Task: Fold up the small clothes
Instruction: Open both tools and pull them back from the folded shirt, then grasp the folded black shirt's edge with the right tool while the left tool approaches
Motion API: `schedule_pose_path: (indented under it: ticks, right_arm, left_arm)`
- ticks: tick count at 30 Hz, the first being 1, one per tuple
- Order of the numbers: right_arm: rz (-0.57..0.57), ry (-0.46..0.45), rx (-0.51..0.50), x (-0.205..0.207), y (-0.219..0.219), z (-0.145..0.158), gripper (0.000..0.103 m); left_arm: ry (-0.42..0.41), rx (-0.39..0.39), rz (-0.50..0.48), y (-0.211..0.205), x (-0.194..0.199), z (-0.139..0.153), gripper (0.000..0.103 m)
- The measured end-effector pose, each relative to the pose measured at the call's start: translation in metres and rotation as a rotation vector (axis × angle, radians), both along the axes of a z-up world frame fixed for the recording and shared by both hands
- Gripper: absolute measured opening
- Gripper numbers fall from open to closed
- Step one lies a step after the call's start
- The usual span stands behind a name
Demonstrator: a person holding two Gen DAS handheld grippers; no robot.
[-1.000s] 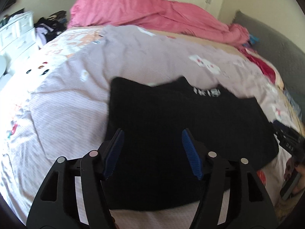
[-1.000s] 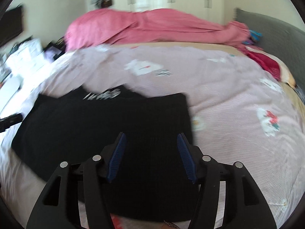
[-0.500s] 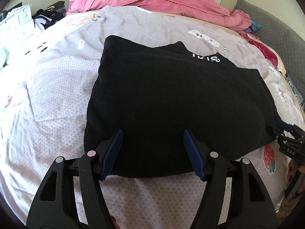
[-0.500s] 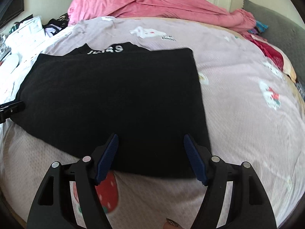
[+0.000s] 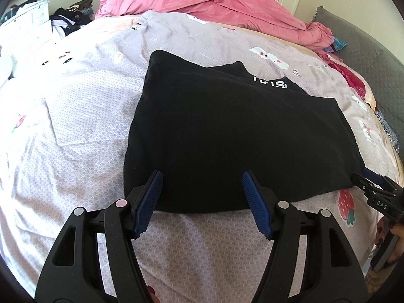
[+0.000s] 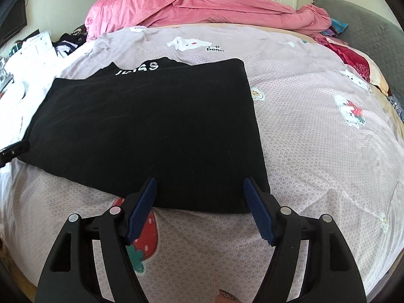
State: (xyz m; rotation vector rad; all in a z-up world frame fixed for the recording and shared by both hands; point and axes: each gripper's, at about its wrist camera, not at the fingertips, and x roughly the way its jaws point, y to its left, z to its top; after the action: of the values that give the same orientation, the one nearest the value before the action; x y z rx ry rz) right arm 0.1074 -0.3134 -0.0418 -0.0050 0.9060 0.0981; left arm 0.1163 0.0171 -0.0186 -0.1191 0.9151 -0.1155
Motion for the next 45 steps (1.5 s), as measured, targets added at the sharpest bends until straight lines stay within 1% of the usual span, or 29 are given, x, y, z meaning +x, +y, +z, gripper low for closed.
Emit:
schedule_pose_path:
  ticks: [1, 3, 7, 10, 11, 12, 15, 16, 20, 21, 22, 23, 26, 27, 37, 44, 45]
  right_arm:
    - [-0.002, 0.0, 0.008, -0.001, 0.0, 0.001, 0.071]
    - [-0.008, 0.002, 0.015, -0.004, -0.001, 0.003, 0.075]
    - [-0.014, 0.001, 0.037, -0.011, -0.002, 0.006, 0.076]
    - [-0.01, -0.005, 0.049, -0.015, -0.002, 0.01, 0.076]
    - [-0.007, -0.007, 0.049, -0.017, -0.001, 0.012, 0.077]
    - [-0.004, -0.012, 0.045, -0.018, 0.0, 0.014, 0.081]
    - [0.004, -0.027, 0.051, -0.021, 0.003, 0.02, 0.082]
    - [0.009, -0.031, 0.053, -0.021, 0.004, 0.022, 0.083]
    - [0.025, -0.05, 0.055, -0.023, 0.013, 0.03, 0.089]
    - [0.027, -0.055, 0.052, -0.023, 0.015, 0.031, 0.091]
    - [0.035, -0.062, 0.052, -0.024, 0.018, 0.034, 0.092]
    - [0.044, -0.067, 0.054, -0.024, 0.021, 0.036, 0.093]
    - [0.067, -0.08, 0.052, -0.024, 0.032, 0.041, 0.094]
    - [0.079, -0.086, 0.054, -0.024, 0.036, 0.043, 0.095]
    - [0.188, -0.112, 0.07, -0.024, 0.085, 0.054, 0.095]
    - [0.283, -0.109, 0.074, -0.024, 0.126, 0.055, 0.095]
    - [0.294, -0.111, 0.068, -0.023, 0.131, 0.054, 0.097]
  left_arm:
    - [-0.002, -0.002, 0.002, 0.001, -0.002, 0.001, 0.058]
    - [-0.004, -0.007, 0.006, 0.002, -0.004, 0.003, 0.058]
    - [-0.007, -0.02, 0.018, 0.005, -0.01, 0.006, 0.058]
    - [-0.007, -0.021, 0.03, 0.008, -0.014, 0.008, 0.065]
    - [-0.006, -0.02, 0.034, 0.009, -0.015, 0.008, 0.065]
    - [-0.003, -0.021, 0.04, 0.011, -0.016, 0.008, 0.065]
    - [-0.003, -0.027, 0.054, 0.017, -0.021, 0.009, 0.065]
    - [-0.004, -0.029, 0.058, 0.018, -0.022, 0.009, 0.067]
    - [-0.005, -0.026, 0.074, 0.025, -0.027, 0.012, 0.069]
    - [-0.005, -0.022, 0.08, 0.027, -0.029, 0.013, 0.072]
    - [-0.01, -0.019, 0.088, 0.029, -0.031, 0.014, 0.081]
    - [-0.018, -0.019, 0.095, 0.031, -0.032, 0.016, 0.085]
    - [-0.033, -0.023, 0.108, 0.038, -0.037, 0.022, 0.089]
    - [-0.038, -0.02, 0.113, 0.041, -0.039, 0.024, 0.093]
    - [-0.065, -0.028, 0.174, 0.069, -0.046, 0.037, 0.093]
    - [-0.071, -0.01, 0.212, 0.089, -0.044, 0.041, 0.093]
    - [-0.07, -0.009, 0.217, 0.092, -0.043, 0.041, 0.093]
